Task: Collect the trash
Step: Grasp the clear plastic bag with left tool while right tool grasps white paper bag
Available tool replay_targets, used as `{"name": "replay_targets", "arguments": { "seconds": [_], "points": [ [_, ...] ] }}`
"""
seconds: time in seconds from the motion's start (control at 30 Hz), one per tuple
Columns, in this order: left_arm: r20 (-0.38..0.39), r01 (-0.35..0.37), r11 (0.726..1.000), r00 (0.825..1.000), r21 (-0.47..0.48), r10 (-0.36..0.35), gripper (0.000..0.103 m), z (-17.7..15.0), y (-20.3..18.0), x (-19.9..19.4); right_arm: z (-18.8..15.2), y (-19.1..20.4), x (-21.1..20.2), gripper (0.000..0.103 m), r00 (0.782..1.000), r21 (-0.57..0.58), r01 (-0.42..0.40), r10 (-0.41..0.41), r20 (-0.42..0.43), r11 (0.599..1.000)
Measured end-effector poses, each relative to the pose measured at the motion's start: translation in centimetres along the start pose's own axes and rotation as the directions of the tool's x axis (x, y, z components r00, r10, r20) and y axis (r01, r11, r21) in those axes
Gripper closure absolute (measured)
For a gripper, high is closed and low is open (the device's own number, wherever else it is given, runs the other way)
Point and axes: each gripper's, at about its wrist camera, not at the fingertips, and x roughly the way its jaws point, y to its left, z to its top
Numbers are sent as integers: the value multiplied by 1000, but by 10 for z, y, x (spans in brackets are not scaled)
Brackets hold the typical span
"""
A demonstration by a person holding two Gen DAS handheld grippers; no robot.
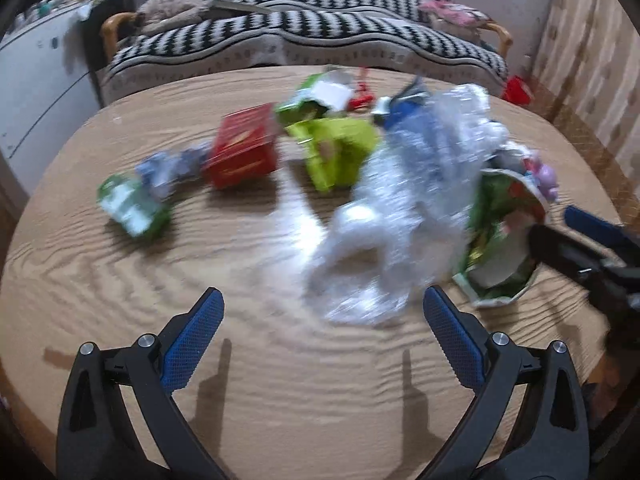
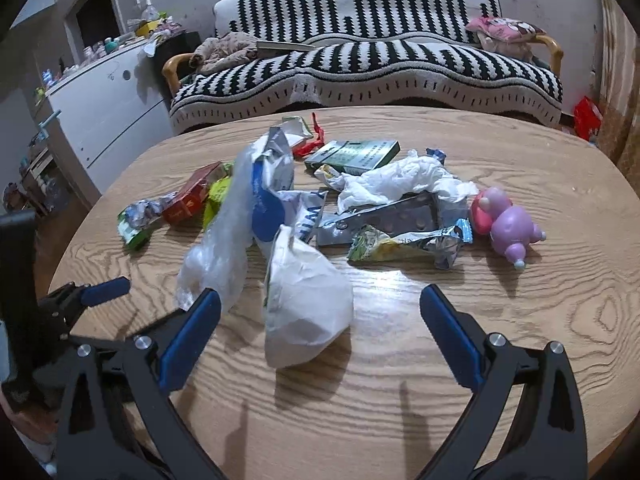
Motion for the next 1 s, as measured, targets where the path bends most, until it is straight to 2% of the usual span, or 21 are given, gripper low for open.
{"name": "replay_targets", "arguments": {
  "seconds": [0.03, 0.13, 0.17, 0.2, 0.23, 0.27, 0.3, 0.37, 0.43, 0.5, 0.6, 0.7, 0.87, 0.97, 1.0],
  "points": [
    [-1, -2, 1000, 1000, 13, 2, 6, 3, -6, 5, 0, 0, 6, 7, 1000, 1, 19, -19, -18, 1000],
    [-15, -39, 998, 999, 50, 40, 6, 11, -17, 27, 2, -2, 22, 7, 999, 37, 7, -5, -43, 999],
    [-20, -42, 998, 999, 50, 43, 6, 13, -18, 35, 2, -3, 29, 11, 998, 46, 11, -8, -62, 999],
    [-33, -48, 998, 998, 51, 50, 6, 15, -18, 42, 3, -3, 34, 16, 996, 55, -9, 13, -86, 998],
    [-53, -71, 996, 996, 56, 74, 6, 19, -18, 50, 3, -3, 37, 32, 994, 61, -29, 35, -102, 998],
    [-38, -72, 995, 996, 75, 75, 6, 23, -19, 52, 2, -4, 39, 49, 992, 68, -58, 65, -112, 996],
    [-35, -61, 993, 997, 102, 65, 6, 24, -21, 54, 1, -5, 40, 52, 990, 75, -69, 77, -114, 995],
    [-31, -30, 994, 999, 104, 33, 19, 24, -21, 52, 0, -8, 38, 53, 992, 72, -67, 74, -104, 995],
    [-5, -51, 991, 999, 121, 52, 66, 28, -23, 49, 0, -14, 34, 53, 995, 70, -56, 62, -84, 996],
    [-29, -26, 994, 999, 103, 29, 87, 28, -18, 45, 0, -24, 26, 53, 996, 103, -69, 75, -48, 992],
    [-45, 73, 997, 996, -30, -74, 90, 25, 0, 36, 1, -43, 11, 53, 994, 176, -108, 107, 11, 978],
    [-19, 135, 985, 990, -109, -138, 90, 23, 12, 28, -2, -48, 10, 53, 994, 194, -104, 108, -7, 975],
    [15, 102, 990, 995, -98, -101, 90, 21, 7, 22, -4, -46, 10, 53, 992, 189, -115, 121, -19, 975],
    [31, 113, 993, 993, -39, -112, 90, 20, -6, 10, 1, -45, 7, 53, 993, 199, -117, 119, -1, 973],
    [49, 92, 996, 995, 3, -92, 90, 19, -17, 2, 3, -45, 6, 53, 993, 206, -119, 120, 9, 971]
  ]
}}
